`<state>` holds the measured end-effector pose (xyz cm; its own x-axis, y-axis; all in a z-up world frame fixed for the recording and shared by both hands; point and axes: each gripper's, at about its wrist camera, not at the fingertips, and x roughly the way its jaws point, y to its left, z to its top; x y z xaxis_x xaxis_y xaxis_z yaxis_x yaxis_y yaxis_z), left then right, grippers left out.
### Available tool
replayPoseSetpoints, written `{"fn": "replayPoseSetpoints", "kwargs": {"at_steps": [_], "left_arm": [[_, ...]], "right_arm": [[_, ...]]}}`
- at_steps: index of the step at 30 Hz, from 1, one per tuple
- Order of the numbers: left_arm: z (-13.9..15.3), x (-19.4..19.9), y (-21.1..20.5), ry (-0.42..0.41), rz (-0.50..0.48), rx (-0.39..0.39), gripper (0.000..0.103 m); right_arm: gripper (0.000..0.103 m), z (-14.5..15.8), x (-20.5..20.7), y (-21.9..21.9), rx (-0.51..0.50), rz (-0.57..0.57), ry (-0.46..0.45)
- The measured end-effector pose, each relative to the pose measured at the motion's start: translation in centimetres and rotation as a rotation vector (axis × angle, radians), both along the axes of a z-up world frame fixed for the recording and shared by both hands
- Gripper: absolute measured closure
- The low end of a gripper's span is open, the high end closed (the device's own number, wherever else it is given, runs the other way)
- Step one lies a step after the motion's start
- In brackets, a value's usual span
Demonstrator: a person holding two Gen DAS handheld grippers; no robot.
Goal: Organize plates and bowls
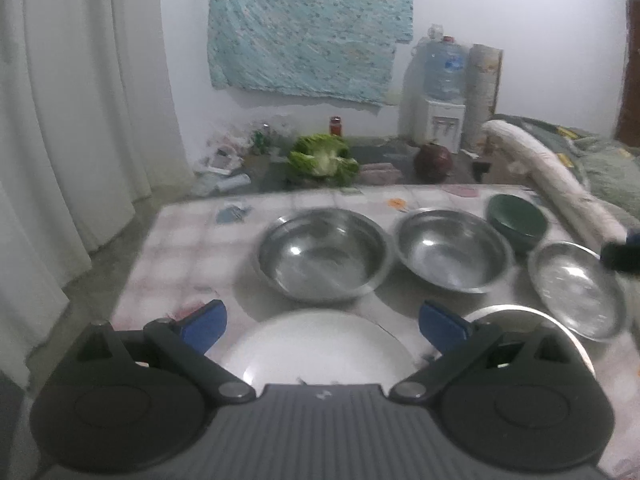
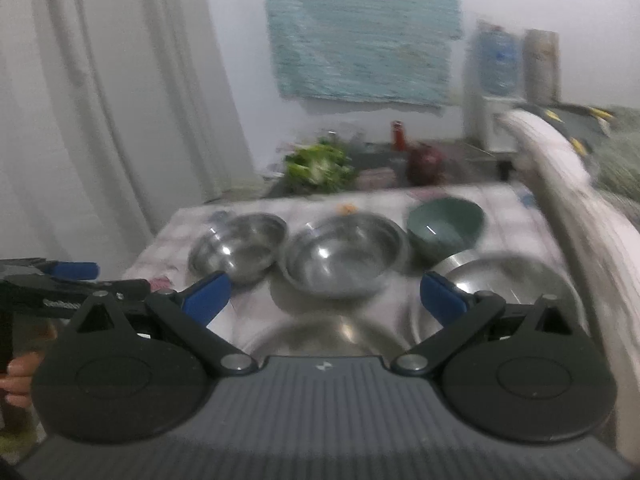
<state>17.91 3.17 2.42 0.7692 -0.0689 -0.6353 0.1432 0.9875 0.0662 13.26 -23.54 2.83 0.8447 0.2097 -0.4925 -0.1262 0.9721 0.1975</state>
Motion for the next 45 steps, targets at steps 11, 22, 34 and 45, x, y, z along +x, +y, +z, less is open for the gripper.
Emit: {"fn": "replayPoseSetpoints", "kwargs": {"at_steps": [11, 22, 34, 45], "left_arm": [[-2.4, 9.3, 3.4, 0.057, 0.013, 0.012, 0.005], [-6.4, 15.4, 4.3, 0.202, 0.021, 0.002, 0.038], [-8.6, 17.0, 5.2, 0.266, 0.061, 0.027, 0.079], [-7.9, 17.5, 7.7, 0.266, 0.135, 0.013, 0.079]], "right_arm": [[0.009, 1.0, 18.4, 5.8, -0.075, 0.259, 0.068], [0.035, -6.0, 31.1, 9.7, 0.008, 0.329, 0.358], [0.086, -8.8, 32.8, 12.1, -0.123, 0.374, 0.413], [0.089, -7.9, 32.5, 13.1, -0.082, 0.386, 0.392]]}}
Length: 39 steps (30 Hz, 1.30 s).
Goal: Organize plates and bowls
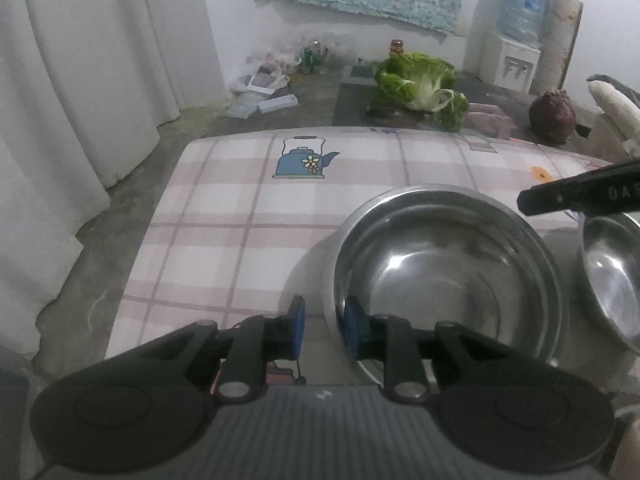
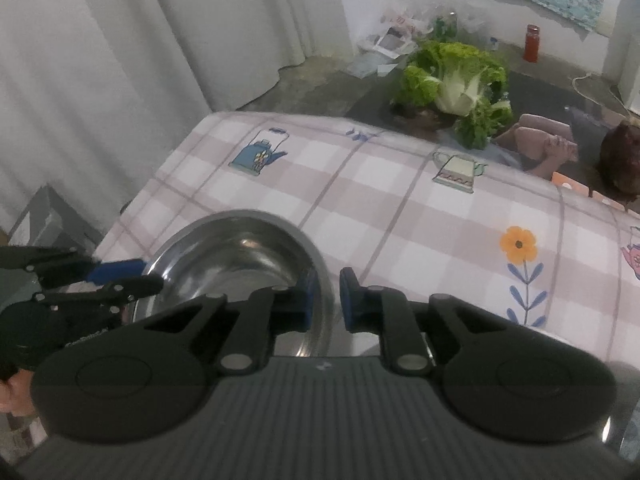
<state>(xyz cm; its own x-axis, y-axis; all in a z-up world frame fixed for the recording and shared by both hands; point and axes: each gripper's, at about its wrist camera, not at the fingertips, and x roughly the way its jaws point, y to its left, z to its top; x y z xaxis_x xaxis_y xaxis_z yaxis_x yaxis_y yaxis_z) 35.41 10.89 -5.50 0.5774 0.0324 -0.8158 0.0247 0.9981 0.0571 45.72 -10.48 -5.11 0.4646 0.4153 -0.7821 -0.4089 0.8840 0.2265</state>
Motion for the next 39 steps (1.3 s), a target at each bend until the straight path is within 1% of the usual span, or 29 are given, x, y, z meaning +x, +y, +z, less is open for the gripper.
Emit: {"fn": "replayPoseSetpoints", "kwargs": {"at_steps": [3, 4, 8, 12, 16, 19, 20, 27, 35, 39], "left_arm": [[0.3, -0.2, 0.4, 0.006, -0.001, -0.024, 0.076], [0.3, -0.2, 0.5, 0.013, -0.002, -0.033, 0.072], [-0.2, 0.1, 0.7, 0.064, -0.002, -0.085, 0.071], [-1.0, 0.4, 0.9, 0.096, 0.006, -0.125, 0.071], [-1.5, 0.5, 0.9, 0.107, 0.011, -0.136, 0.072], [-1.7, 0.6, 0.9, 0.112, 0.012, -0.146, 0.082], [-1.7, 0.6, 0.9, 0.112, 0.01, -0.147, 0.083], [-1.8, 0.5, 0.7, 0.11, 0.007, -0.141, 0.083], [-2.5, 0.9, 0.7, 0.157, 0.005, -0.174, 0.079], [-2.5, 0.8, 0.3, 0.158, -0.001, -0.162, 0.079]], "right_arm": [[0.088, 0.0, 0.2, -0.5, -0.003, -0.014, 0.002], [0.088, -0.1, 0.3, -0.7, 0.001, -0.014, 0.014], [0.088, -0.9, 0.3, -0.6, 0.005, -0.006, 0.049], [0.088, -1.7, 0.4, -0.3, 0.021, 0.006, 0.088], [0.088, -2.2, 0.3, 0.0, 0.019, 0.018, 0.105], [0.089, -2.5, 0.1, 0.1, 0.024, 0.02, 0.113], [0.09, -2.5, 0.1, 0.1, 0.023, 0.021, 0.111], [0.091, -2.5, -0.1, 0.0, 0.02, 0.016, 0.101], [0.091, -2.8, 0.0, 0.1, 0.024, 0.012, 0.12], [0.091, -3.1, -0.2, 0.1, 0.021, 0.016, 0.129]]}}
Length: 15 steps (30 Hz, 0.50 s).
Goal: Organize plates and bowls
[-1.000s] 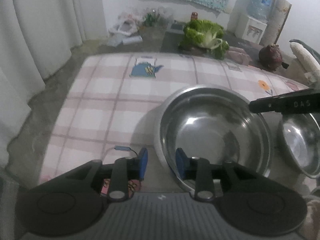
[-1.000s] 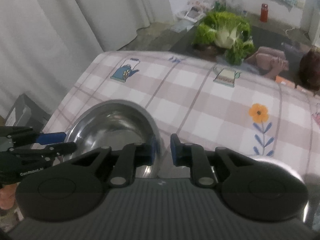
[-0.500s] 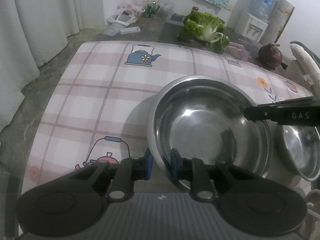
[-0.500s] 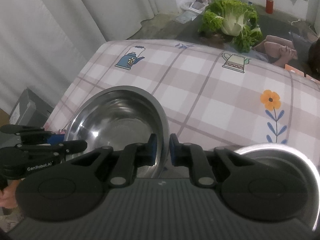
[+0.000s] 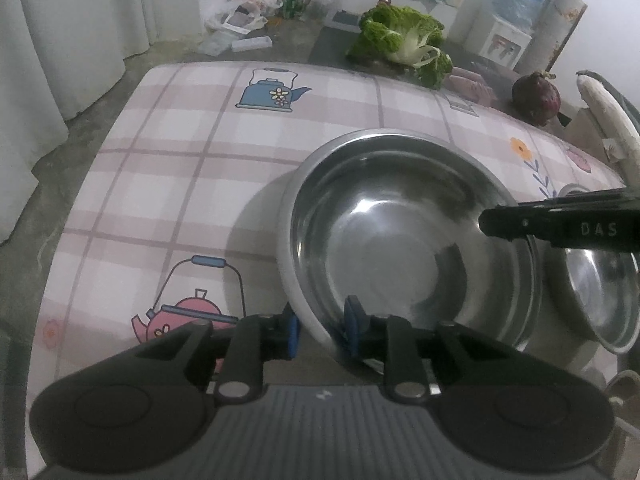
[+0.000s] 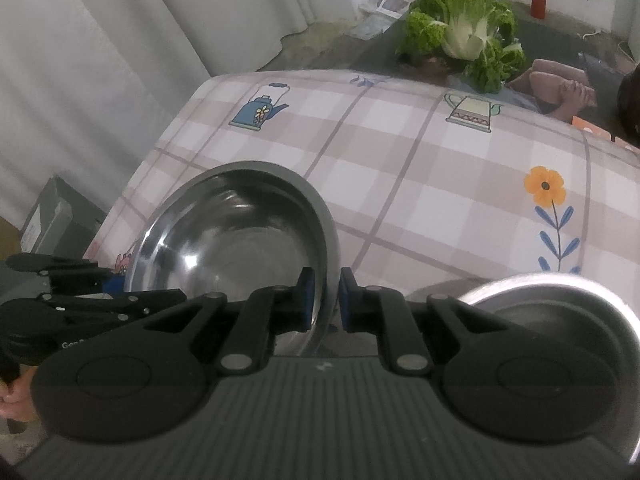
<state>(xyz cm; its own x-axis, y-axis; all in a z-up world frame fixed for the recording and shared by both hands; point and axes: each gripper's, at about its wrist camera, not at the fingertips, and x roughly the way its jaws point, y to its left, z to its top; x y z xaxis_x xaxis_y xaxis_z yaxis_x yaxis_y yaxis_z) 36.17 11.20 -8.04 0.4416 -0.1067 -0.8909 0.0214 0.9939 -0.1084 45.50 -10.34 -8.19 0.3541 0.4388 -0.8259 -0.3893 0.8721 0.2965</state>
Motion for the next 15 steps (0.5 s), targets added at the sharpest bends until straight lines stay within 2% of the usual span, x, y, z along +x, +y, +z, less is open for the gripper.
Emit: {"fn": "replayPoseSetpoints", "kwargs": {"at_steps": [7, 15], "left_arm": [[0.3, -0.3, 0.0, -0.012, 0.006, 0.003, 0.08], [1.5, 0.3, 0.2, -0.067, 0.018, 0.021, 0.08]], "right_arm": [[0.092, 0.1, -0.2, 0.1, -0.011, 0.001, -0.006], [0.092, 0.8, 0.1, 0.3, 0.002, -0.019, -0.031]]}}
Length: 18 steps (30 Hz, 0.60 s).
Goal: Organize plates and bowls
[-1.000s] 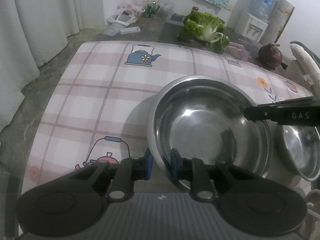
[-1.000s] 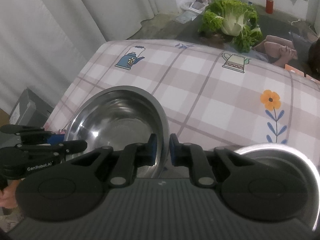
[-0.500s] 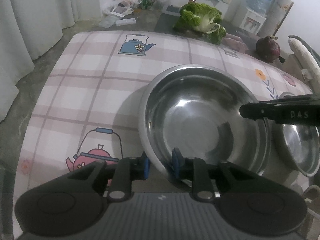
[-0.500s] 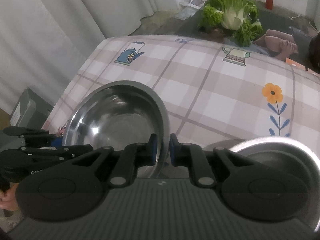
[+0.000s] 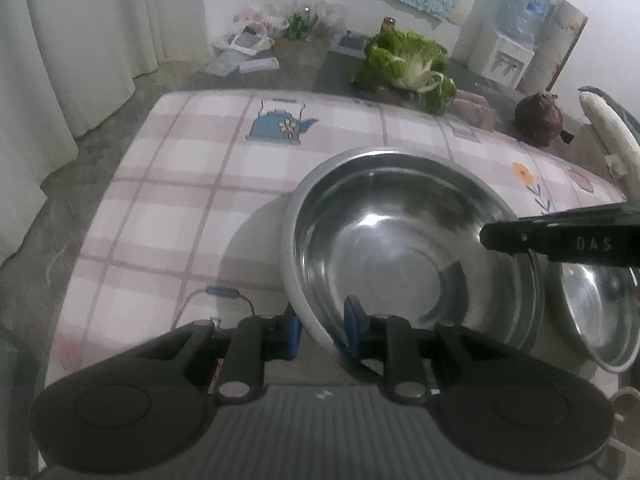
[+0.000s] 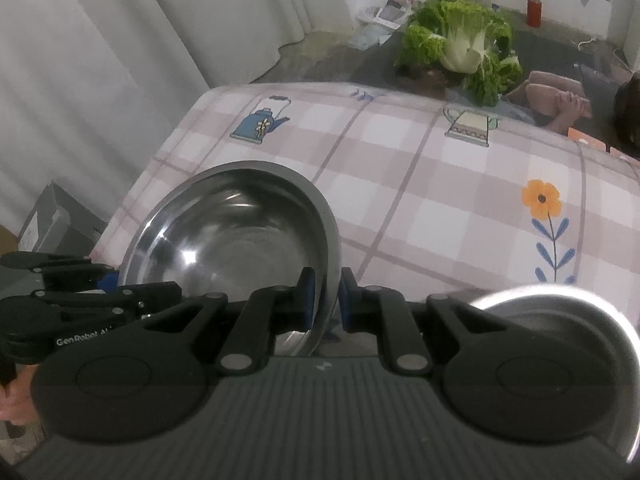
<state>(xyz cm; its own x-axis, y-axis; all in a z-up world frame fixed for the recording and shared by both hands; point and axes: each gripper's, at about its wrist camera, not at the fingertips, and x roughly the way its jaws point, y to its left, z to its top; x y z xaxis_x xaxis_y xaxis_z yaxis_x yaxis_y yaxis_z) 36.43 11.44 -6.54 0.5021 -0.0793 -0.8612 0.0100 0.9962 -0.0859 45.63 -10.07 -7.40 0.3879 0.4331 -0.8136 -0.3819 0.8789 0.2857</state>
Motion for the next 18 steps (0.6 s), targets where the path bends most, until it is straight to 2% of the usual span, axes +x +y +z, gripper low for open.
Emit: {"fn": "replayPoseSetpoints", "kwargs": {"at_steps": [18], "left_arm": [[-1.5, 0.7, -0.3, 0.022, -0.01, 0.049, 0.077]], "right_arm": [[0.092, -1.0, 0.4, 0.6, -0.01, -0.005, 0.005]]}}
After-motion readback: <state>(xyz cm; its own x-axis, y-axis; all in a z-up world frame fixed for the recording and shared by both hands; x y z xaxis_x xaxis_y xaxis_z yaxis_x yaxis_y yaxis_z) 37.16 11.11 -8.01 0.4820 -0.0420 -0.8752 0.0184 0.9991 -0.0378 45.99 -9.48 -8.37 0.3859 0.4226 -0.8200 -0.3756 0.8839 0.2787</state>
